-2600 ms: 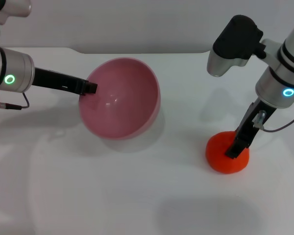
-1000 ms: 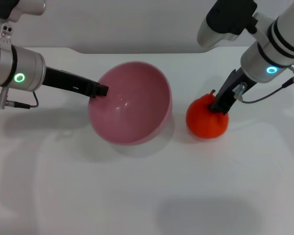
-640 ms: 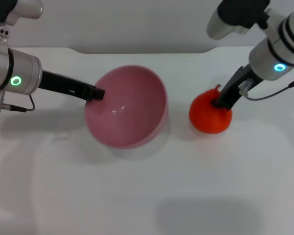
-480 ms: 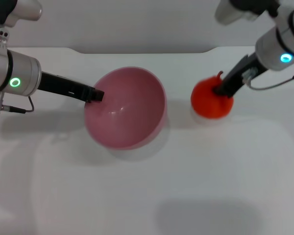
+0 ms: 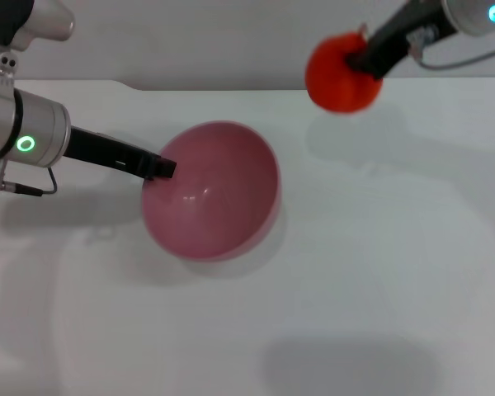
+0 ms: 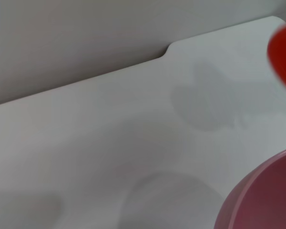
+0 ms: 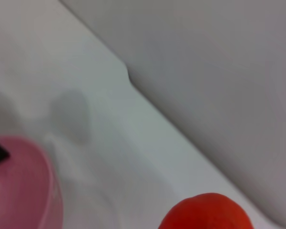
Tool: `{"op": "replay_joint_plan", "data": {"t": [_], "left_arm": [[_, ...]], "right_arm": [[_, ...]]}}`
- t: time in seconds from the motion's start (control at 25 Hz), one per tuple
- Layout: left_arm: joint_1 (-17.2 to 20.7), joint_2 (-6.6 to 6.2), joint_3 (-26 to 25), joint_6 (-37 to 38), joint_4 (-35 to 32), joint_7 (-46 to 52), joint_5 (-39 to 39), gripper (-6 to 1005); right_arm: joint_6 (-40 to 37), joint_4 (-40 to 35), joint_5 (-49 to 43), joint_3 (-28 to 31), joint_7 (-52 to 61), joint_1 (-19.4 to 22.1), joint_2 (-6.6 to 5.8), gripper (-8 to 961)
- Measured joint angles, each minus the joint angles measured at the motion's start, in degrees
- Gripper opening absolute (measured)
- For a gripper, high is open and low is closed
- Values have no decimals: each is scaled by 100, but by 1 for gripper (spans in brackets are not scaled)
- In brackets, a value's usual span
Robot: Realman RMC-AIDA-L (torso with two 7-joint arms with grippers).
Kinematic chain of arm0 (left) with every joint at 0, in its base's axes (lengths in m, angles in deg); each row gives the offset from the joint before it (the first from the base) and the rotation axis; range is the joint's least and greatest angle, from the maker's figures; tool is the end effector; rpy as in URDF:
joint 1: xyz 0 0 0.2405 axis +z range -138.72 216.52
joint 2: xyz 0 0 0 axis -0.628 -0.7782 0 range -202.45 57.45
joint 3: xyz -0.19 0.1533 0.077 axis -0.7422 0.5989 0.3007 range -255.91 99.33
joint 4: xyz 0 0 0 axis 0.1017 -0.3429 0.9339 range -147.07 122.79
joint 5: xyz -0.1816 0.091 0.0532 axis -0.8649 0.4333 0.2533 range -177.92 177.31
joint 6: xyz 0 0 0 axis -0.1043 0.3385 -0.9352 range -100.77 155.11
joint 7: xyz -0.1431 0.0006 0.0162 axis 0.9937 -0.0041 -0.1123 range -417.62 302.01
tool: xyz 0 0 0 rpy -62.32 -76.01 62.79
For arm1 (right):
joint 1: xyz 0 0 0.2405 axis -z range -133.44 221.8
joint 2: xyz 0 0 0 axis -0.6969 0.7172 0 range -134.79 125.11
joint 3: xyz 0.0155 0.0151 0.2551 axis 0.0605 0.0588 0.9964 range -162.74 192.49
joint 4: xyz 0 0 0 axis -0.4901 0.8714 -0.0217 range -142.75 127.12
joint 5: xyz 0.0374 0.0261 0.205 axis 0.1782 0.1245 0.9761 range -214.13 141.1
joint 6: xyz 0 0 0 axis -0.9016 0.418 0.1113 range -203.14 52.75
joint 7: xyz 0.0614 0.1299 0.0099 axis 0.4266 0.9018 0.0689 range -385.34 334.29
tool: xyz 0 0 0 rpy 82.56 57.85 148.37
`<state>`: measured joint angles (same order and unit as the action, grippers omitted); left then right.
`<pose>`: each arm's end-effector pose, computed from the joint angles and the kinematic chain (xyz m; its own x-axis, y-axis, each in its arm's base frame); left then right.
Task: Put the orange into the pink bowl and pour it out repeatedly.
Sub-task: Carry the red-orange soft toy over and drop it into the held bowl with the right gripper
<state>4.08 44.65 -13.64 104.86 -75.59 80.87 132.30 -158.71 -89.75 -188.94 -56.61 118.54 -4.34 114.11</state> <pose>-0.2060 0.3874 0.0183 0.6687 0.7215 0.1796 0.7338 -0.6015 -0.3158 0.0782 0.4154 0.0428 0.9108 -0.4101 0.0469 -0.3100 -0.7548 -0.5780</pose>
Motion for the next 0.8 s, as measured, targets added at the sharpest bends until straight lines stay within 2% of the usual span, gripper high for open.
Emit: {"op": "replay_joint_plan", "data": {"t": [0.12,0.32,0.64,0.8], "left_arm": [[1,14,4,21,26,-11,90,35],[-45,35,40,21,116,-6,212,34],[-152,41,66,-12,139,-9,215,34],[-202,35,66,-16,140,-9,215,34]], "right_arm": [[-93,-541,196,-42,55,-8,15,60],[-153,-1151,1100,-235,-48,56,31,61],[-122,-1151,1318,-1204,-189,58,61,59],[-119,-983,1505,-1414,-356,94,64,65]]}}
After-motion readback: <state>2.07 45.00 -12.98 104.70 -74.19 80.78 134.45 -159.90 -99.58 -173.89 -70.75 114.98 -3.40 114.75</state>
